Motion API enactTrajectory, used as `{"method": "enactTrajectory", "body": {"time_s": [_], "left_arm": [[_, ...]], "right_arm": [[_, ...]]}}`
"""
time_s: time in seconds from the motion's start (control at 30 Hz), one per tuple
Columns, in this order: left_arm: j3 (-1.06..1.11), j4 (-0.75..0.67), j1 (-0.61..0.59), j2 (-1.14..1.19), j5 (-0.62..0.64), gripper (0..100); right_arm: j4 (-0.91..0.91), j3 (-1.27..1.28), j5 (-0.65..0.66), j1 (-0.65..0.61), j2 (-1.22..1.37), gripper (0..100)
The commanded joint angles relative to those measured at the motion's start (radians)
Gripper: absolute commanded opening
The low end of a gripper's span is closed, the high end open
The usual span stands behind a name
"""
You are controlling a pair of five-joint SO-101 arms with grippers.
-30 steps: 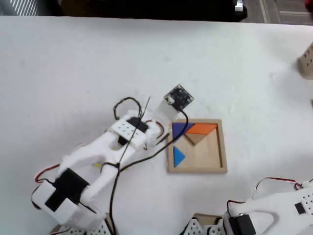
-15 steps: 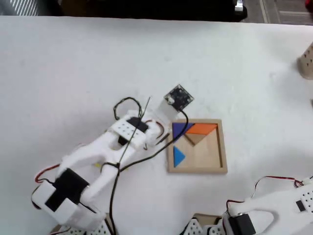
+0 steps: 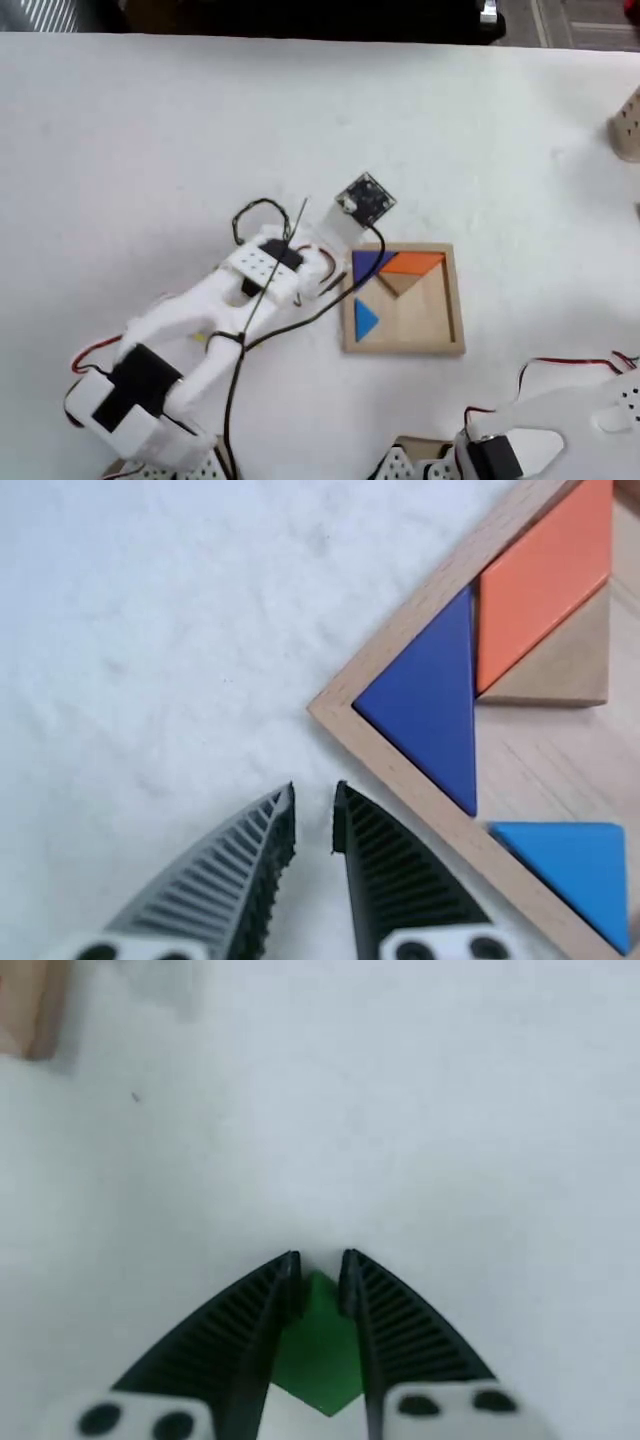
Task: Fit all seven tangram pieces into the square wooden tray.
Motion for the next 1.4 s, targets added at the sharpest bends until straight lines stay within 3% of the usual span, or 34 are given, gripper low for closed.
{"method": "enactTrajectory", "body": {"time_s": [0.0,0.3,0.47,0.73,0.87,1.03,1.23,1.37], "left_arm": [[-0.026,-0.012,-0.015,-0.013,-0.012,9],[-0.026,-0.012,-0.015,-0.013,-0.012,9],[-0.026,-0.012,-0.015,-0.013,-0.012,9],[-0.026,-0.012,-0.015,-0.013,-0.012,9],[-0.026,-0.012,-0.015,-0.015,-0.012,10],[-0.026,-0.012,-0.015,-0.015,-0.051,10],[-0.026,-0.012,-0.015,-0.015,-0.052,10],[-0.026,-0.012,-0.015,-0.015,-0.052,10]], "right_arm": [[0.027,0.138,0.071,-0.033,-0.154,5.2],[0.027,0.422,0.190,-0.031,-0.432,2.2],[-0.018,0.611,0.195,-0.010,-0.634,2.2],[-0.222,1.046,0.319,0.019,-0.958,2.3],[-0.440,1.250,0.391,0.021,-1.095,2.4],[-0.667,1.409,0.600,0.016,-1.148,6.1],[-0.690,1.432,0.778,0.008,-1.052,26.7],[-0.690,1.413,0.997,-0.024,-0.963,29.9]]}}
